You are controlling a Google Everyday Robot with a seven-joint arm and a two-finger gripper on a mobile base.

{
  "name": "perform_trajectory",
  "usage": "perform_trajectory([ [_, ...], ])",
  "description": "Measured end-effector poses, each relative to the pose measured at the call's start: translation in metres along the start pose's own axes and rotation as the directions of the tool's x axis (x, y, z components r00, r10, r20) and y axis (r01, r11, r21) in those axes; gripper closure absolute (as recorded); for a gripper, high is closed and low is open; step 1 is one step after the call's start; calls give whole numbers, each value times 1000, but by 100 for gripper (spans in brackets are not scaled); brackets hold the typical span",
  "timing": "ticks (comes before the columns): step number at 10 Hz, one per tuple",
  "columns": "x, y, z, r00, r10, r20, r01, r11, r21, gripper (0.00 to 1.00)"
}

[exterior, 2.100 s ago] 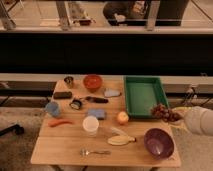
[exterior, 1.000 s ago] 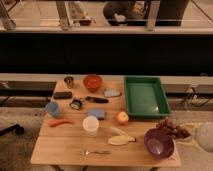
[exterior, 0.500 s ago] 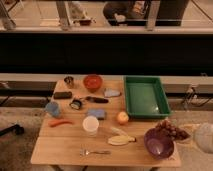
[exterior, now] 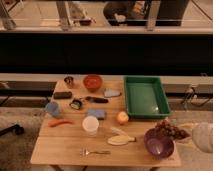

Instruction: Place grapes in purple bowl

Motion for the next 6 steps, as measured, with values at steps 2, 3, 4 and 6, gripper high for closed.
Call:
perform_trajectory([
  [2, -2, -1, 0, 1000, -11, 3, 11, 1000, 4, 60],
  [3, -3, -3, 0, 1000, -17, 0, 17, 1000, 6, 48],
  [4, -4, -4, 0, 1000, -23, -2, 23, 1000, 6, 38],
  [6, -5, -5, -1, 1000, -31, -6, 31, 999, 11, 21],
])
